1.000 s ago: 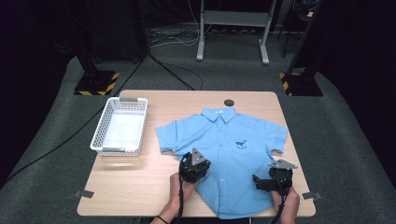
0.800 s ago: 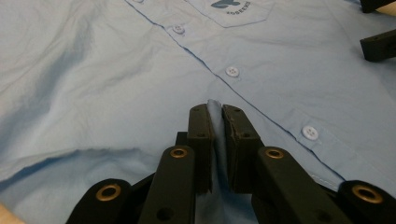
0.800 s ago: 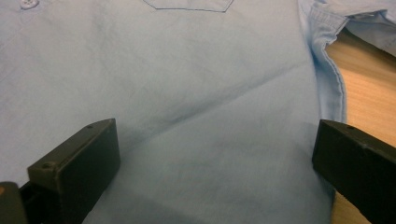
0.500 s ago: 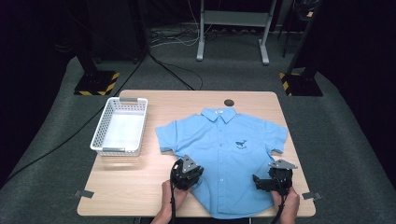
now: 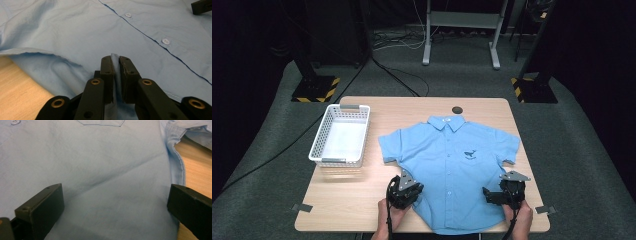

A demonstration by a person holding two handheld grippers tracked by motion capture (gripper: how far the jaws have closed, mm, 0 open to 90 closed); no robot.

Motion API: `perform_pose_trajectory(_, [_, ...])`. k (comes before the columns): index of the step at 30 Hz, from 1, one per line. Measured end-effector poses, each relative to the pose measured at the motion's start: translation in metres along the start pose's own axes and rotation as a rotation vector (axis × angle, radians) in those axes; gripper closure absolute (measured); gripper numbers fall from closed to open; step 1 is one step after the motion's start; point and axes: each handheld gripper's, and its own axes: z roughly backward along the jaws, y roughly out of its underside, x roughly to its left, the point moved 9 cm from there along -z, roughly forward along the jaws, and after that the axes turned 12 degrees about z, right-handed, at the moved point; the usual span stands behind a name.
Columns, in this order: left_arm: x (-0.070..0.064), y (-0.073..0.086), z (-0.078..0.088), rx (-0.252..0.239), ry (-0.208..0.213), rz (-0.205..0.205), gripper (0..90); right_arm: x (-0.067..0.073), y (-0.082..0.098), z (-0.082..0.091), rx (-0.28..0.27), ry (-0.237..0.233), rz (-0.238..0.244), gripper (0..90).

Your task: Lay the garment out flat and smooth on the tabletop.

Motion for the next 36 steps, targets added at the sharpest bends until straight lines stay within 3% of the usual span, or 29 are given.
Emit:
perform_pose_trajectory(14, [0.008, 0.021, 0.022, -0.008, -0.011, 0.005, 81.2, 0.000, 0.000, 0.000, 0.000, 0.000, 0.000, 0.2])
perform_pose_trajectory(36, [0.010, 0.030, 0.045, -0.040, -0.026, 0.005, 81.1, 0.000, 0.000, 0.000, 0.001, 0.002, -0.002, 0.2])
